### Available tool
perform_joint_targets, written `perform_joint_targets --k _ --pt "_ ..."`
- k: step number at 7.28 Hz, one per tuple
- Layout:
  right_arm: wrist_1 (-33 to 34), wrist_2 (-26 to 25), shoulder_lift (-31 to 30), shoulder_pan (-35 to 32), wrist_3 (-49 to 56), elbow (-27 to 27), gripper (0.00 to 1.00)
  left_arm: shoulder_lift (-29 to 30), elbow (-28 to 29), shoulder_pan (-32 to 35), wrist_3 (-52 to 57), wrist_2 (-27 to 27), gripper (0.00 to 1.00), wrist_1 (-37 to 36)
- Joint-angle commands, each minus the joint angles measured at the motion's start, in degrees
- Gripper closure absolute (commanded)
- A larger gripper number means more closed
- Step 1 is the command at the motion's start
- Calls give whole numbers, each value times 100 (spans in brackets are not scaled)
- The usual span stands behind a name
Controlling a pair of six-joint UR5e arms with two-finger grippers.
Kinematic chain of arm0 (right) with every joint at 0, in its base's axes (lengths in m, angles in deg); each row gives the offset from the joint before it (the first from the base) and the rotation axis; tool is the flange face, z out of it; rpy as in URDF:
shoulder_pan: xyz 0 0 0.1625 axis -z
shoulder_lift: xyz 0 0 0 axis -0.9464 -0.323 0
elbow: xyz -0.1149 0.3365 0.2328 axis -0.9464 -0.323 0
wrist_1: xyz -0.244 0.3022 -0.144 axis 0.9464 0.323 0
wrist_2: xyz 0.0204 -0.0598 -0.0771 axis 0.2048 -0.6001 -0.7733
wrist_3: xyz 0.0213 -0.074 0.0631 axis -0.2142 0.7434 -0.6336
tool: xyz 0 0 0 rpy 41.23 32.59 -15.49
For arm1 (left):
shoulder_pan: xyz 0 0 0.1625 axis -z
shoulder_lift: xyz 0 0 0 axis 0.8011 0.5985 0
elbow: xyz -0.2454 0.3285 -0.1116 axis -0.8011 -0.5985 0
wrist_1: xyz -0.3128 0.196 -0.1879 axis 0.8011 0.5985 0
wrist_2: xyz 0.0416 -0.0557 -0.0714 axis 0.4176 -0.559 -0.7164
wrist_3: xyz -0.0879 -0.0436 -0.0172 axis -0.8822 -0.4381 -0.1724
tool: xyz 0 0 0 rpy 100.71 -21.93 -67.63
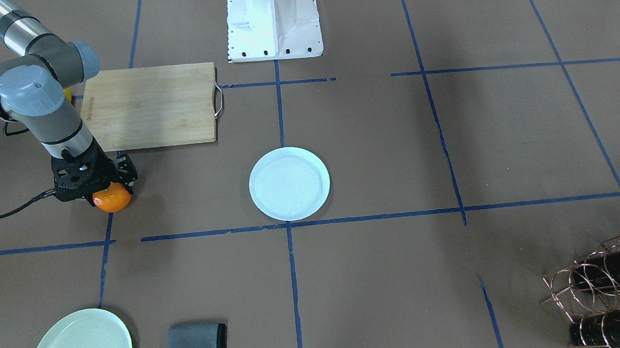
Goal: Pick orange to plate
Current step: 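Close the right gripper on the orange and lift it, then carry the orange with the right gripper over the light blue plate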
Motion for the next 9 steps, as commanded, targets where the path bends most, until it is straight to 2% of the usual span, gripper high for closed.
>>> perform_joint_targets --k 1,2,3,5,6,9 --pt "1102 -30 1219 309 -920 112 100 -14 -36 0 0 8 0 0" --pt "1824 -222 1983 572 -1412 60 98 -14 -36 0 0 9 0 0" --pt "1979 -615 2539 871 -1973 -150 98 -6 -36 0 0 9 0 0" --pt "1937 -1161 3629 1337 -2740 -1401 93 12 -27 0 0 0 0 0" --pt "1919 -1460 3965 1557 -2900 -1922 91 21 -36 0 -9 0 0 0" --pt "1927 -1630 3978 1629 -2876 -2269 91 3 -54 0 -9 -18 0 -9"
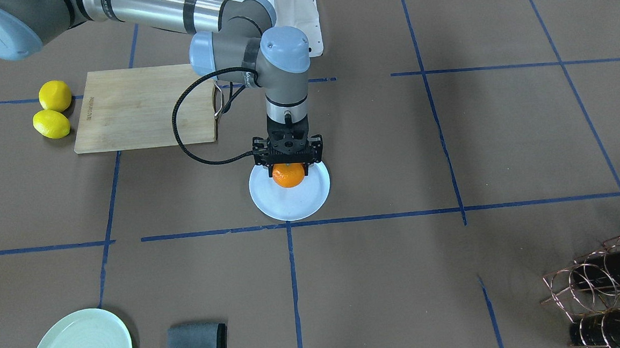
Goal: Pick orange to plate
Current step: 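Carry the orange with the right gripper over the light blue plate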
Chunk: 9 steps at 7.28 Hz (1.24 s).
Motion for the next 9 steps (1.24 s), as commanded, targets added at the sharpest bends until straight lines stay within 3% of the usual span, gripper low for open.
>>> perform_joint_targets --k 1,2,3,4,5,9 --pt "8 -82 8 30 2 -190 91 -18 -18 0 0 -19 0 -1" --pt "8 -82 17 39 -7 -259 86 -18 -18 0 0 -19 0 -1" --pt "0 -108 25 57 -7 -260 67 -18 -18 0 0 -19 0 -1" --pt "0 -117 25 57 -16 -260 29 -18 -18 0 0 -19 0 -1" --pt "0 -126 25 74 -16 -251 1 -18 -18 0 0 -19 0 -1" --pt "61 154 17 -275 431 160 0 -18 -18 0 8 -19 0 8"
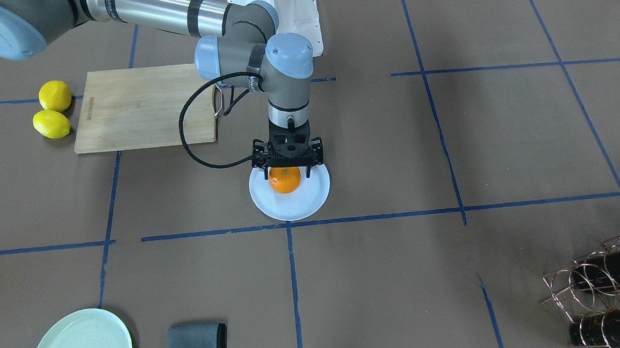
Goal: Pick orange to plate
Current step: 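Lower the orange onto the plate and open the right gripper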
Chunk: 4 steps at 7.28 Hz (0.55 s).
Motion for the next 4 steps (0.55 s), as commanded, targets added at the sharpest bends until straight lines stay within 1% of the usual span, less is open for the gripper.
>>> perform_joint_targets --k 1,2,3,4 --pt "117 775 -101 -668 491 360 0 0 -11 0 16 26 0 2" --pt "414 1137 -162 -1091 1164 527 0 -35 -3 0 25 26 0 -6" --pt "530 1611 -442 -1669 1954 738 0 -26 -29 17 33 26 0 -24" --pt "531 1998 -1036 -2206 2849 1079 0 -9 -81 17 -1 -8 0 -41"
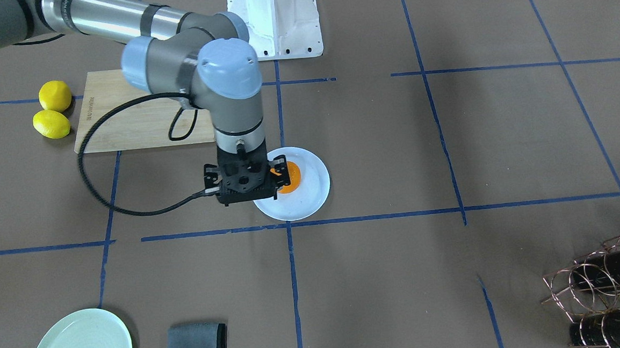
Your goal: Pick orange to plate
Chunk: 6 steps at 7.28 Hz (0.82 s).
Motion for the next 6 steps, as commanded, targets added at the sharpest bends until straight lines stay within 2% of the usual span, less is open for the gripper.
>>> perform_joint_targets --k 1,4,5,6 --pt "83 847 -1261 -1411 2302 729 0 -6 -40 -3 -40 -44 0 -38" --pt "83 1709 -2679 -3302 5645 856 0 -15 -48 6 -547 -44 0 -47" --pt "31 1720 -3248 -3726 6342 856 0 -24 -40 6 -637 -44 0 -47" --pt "-291 1668 -3994 -4174 6636 821 0 -24 -48 6 -638 -44 0 -38"
